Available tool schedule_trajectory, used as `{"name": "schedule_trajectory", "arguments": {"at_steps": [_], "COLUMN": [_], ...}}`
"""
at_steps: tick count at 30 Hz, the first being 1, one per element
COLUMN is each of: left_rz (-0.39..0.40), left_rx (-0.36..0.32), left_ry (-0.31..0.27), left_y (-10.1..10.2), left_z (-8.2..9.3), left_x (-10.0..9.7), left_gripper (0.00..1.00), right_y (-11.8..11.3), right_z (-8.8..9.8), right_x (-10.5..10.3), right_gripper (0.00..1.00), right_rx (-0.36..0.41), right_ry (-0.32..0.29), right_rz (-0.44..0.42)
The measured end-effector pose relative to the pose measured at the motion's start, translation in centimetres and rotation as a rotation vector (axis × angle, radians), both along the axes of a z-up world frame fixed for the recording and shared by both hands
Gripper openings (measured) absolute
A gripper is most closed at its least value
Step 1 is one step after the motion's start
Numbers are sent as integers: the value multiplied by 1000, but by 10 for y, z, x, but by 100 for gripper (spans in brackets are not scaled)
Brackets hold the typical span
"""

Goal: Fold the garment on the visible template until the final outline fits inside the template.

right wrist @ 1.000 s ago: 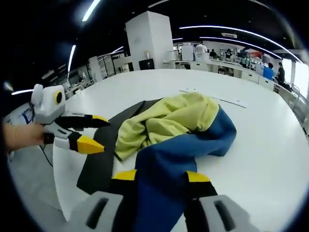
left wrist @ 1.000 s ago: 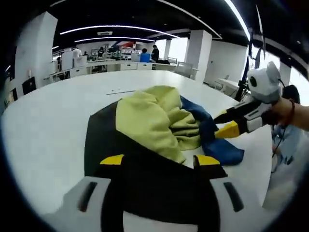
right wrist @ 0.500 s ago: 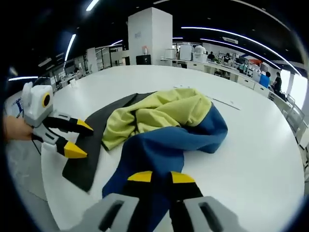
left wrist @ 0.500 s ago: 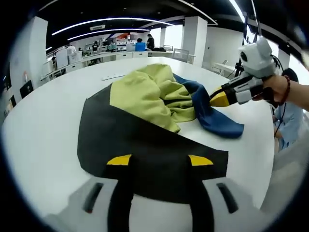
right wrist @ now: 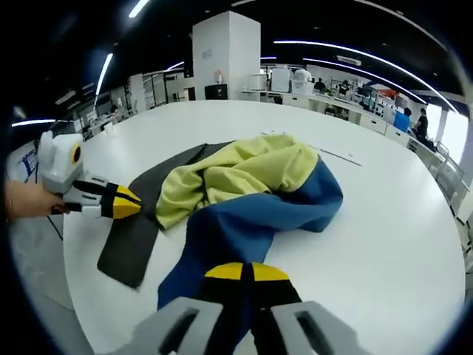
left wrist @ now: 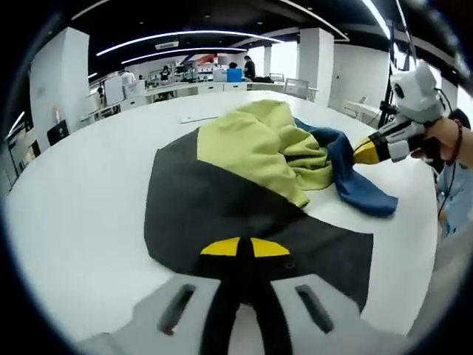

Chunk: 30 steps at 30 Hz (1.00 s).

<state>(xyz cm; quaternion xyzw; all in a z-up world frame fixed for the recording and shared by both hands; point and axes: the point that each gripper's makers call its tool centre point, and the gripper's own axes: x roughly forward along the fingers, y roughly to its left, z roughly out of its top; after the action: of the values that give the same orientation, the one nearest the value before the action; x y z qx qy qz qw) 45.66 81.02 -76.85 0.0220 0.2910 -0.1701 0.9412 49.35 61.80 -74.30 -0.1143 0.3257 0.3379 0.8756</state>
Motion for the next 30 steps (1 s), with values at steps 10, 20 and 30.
{"name": "schedule_trajectory", "arguments": {"at_steps": [10, 20, 30], "left_rz": [-29, -1, 66], "left_rx": [44, 68, 90], "left_ry": [-11, -27, -31], "left_y": [-1, 28, 67], "left_z": [1, 14, 19], "left_x": [-1, 2, 5], "left_gripper": [0, 0, 0], "right_y": [-22, -60, -106], "right_z": [14, 29, 34], "right_x": [7, 22, 34], "right_gripper": [0, 0, 0], "right_rx": [15, 2, -54], "right_ry": [-14, -31, -43], "right_rz": [-72, -140, -196]}}
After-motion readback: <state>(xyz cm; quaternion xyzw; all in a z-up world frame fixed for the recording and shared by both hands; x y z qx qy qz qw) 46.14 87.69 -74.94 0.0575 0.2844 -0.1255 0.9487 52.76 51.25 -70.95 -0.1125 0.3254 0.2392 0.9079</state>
